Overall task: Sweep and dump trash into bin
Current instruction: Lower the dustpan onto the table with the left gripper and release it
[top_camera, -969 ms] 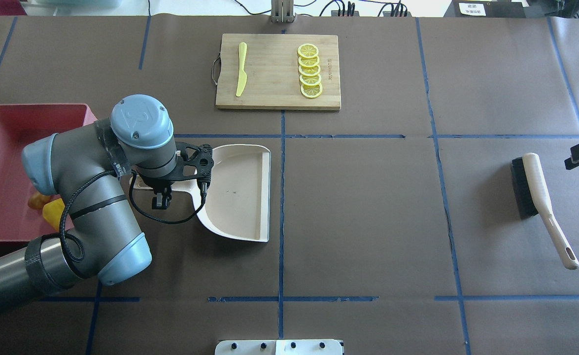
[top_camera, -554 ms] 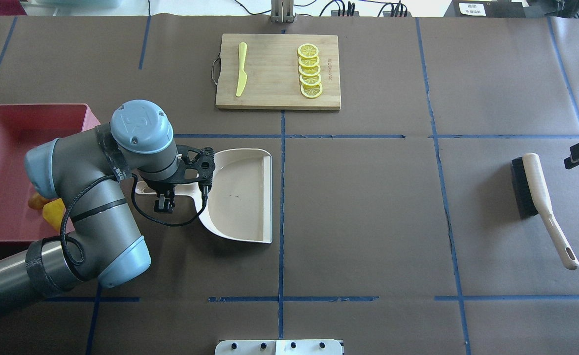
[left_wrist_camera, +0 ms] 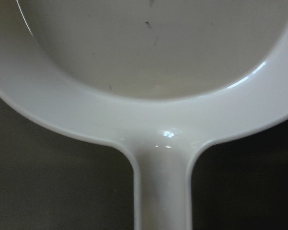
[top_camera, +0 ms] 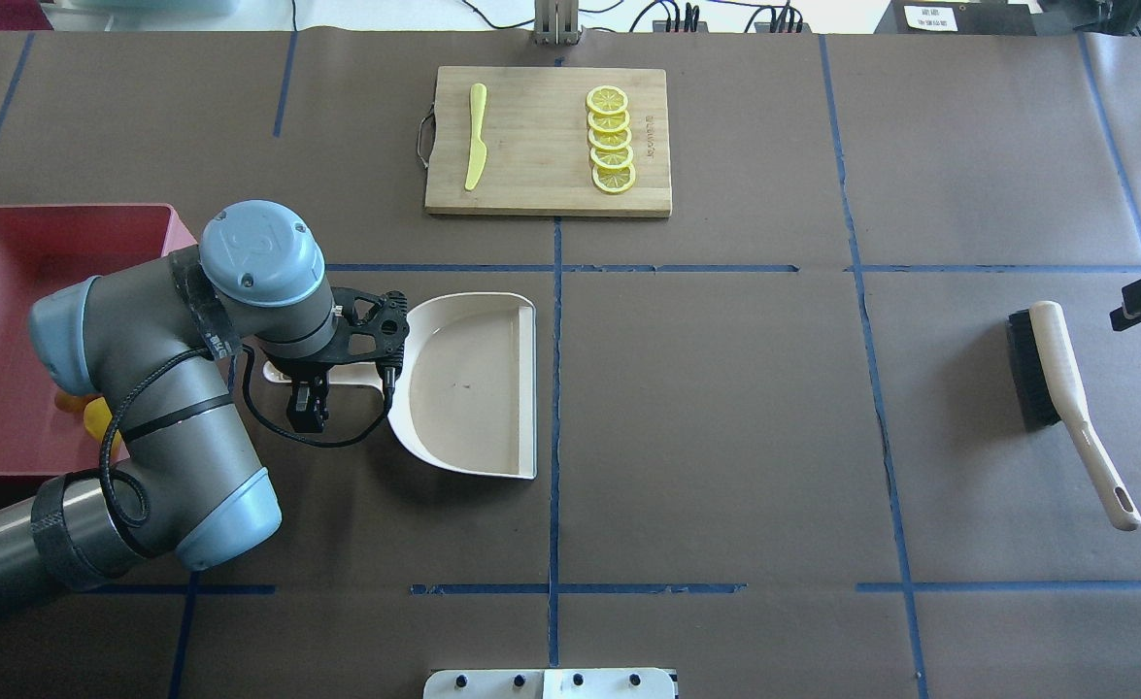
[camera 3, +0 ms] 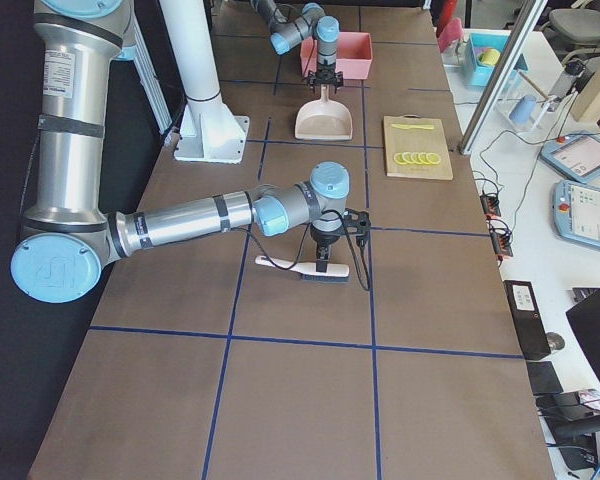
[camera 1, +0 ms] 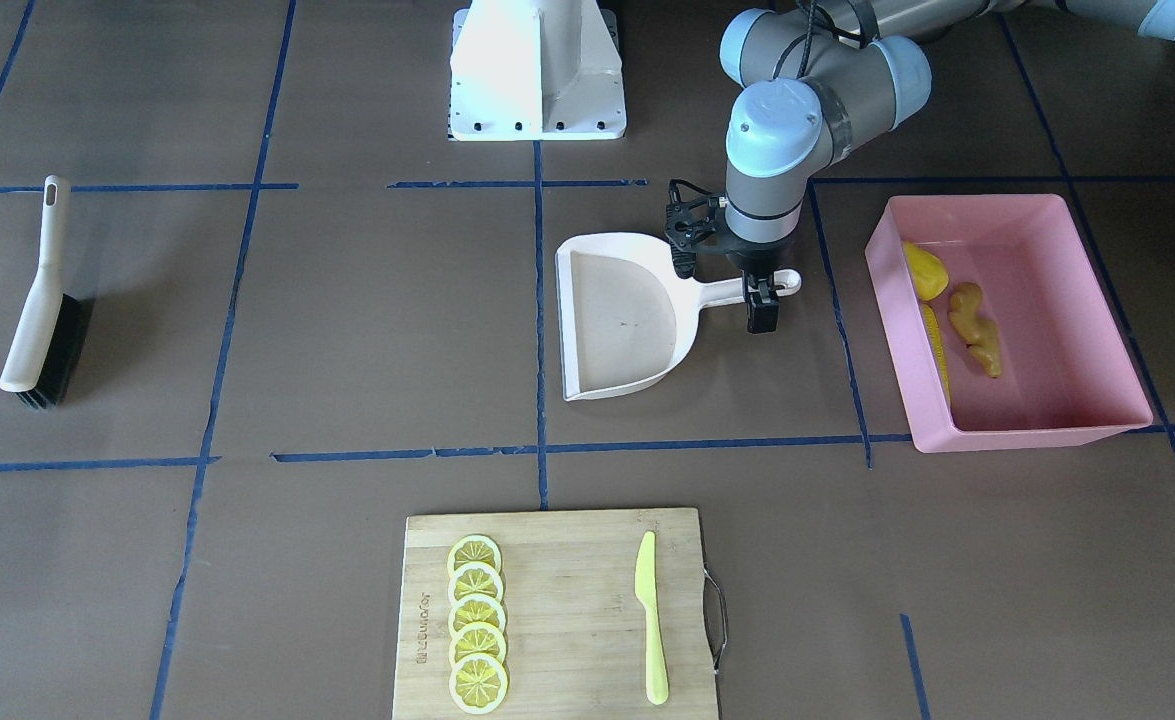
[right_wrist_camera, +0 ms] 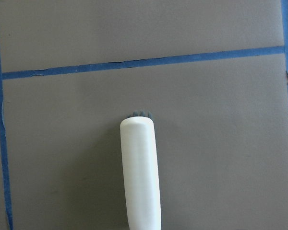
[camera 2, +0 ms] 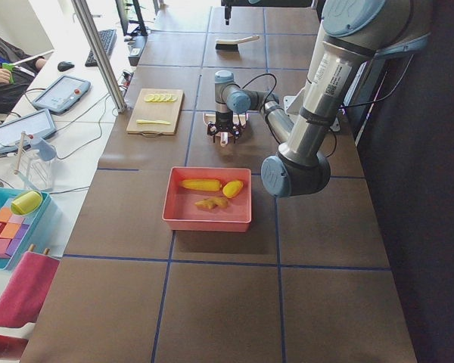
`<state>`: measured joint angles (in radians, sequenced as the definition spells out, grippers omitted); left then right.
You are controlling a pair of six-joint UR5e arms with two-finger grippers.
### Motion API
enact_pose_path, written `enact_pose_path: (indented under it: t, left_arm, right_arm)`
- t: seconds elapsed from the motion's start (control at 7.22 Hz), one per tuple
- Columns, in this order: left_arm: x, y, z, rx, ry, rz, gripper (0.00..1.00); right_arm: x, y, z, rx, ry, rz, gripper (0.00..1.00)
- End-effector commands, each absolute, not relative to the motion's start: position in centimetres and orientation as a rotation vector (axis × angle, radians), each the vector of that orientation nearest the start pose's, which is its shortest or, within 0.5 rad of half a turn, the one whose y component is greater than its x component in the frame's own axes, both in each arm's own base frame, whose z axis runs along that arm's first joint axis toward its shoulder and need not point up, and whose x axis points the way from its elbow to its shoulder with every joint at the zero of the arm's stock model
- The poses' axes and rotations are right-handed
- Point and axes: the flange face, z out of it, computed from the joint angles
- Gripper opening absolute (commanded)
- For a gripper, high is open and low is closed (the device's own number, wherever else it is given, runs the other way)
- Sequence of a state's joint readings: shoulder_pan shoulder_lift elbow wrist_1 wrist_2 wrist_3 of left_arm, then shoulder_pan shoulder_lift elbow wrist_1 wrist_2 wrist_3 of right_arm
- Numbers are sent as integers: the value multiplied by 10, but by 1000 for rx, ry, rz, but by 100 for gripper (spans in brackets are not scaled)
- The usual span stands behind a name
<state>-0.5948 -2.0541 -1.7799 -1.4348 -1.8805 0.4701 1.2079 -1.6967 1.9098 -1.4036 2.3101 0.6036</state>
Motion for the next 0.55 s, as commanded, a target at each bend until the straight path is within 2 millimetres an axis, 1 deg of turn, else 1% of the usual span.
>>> enact_pose_path:
  t: [0.0, 0.14, 0.28, 0.42]
  left_arm:
    - [446, -441, 293, 555, 488, 1427, 100]
    - [436, -439, 294, 510, 497, 1338, 100]
    - [420, -442, 285, 512, 510, 1267, 100]
    - [402, -453, 281, 500, 522, 1155, 100]
  right_arm:
    - [-97, -444, 532, -15, -816, 86, 100]
    - [-97, -445, 531, -13, -817, 86, 100]
    - [-95, -445, 531, -11, -817, 91, 100]
    - [-91, -447, 529, -4, -818, 98, 100]
